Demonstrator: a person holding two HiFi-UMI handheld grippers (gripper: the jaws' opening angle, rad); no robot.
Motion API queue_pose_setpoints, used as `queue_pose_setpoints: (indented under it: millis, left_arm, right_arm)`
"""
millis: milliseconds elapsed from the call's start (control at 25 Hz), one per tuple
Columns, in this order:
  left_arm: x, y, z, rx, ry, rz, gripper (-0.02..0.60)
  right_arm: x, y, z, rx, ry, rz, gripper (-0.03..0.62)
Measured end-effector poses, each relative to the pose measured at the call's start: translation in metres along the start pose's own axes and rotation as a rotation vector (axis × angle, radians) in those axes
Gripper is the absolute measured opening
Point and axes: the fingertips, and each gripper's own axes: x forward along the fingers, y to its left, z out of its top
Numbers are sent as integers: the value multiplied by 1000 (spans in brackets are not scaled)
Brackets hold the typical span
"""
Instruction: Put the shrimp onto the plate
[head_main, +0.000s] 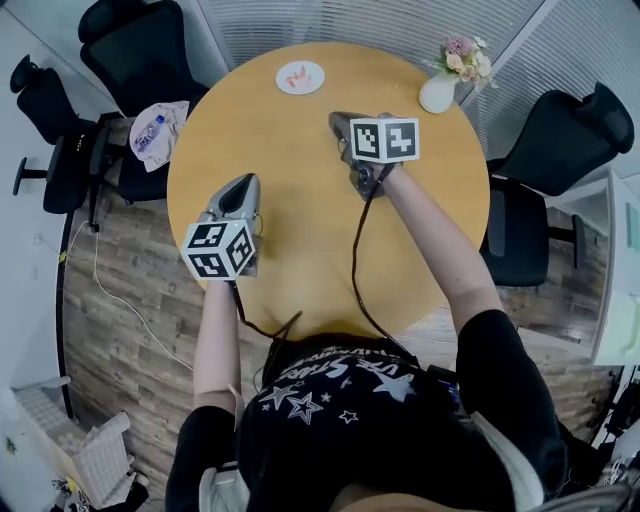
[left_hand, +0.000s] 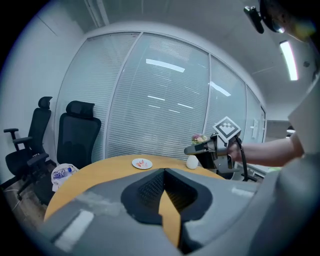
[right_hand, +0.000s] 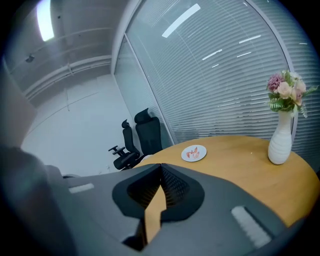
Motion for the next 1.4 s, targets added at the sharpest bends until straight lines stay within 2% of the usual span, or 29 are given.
queue_pose_setpoints:
  millis: [360, 640, 1080, 1400]
  left_arm:
    - [-51, -73, 16, 35, -101, 27, 2]
    - [-97, -123, 17, 37, -162, 57, 2]
    - [-127, -189, -15, 29, -153, 113, 2]
    - [-146, -191, -42, -19, -117, 152, 2]
  right_arm:
    - [-96, 21, -11, -30, -56, 76, 0]
    - [-169, 55, -25, -95, -106, 154, 0]
    - [-240, 58, -68, -229, -131, 225, 0]
    - [-243, 47, -110, -148, -95, 245, 0]
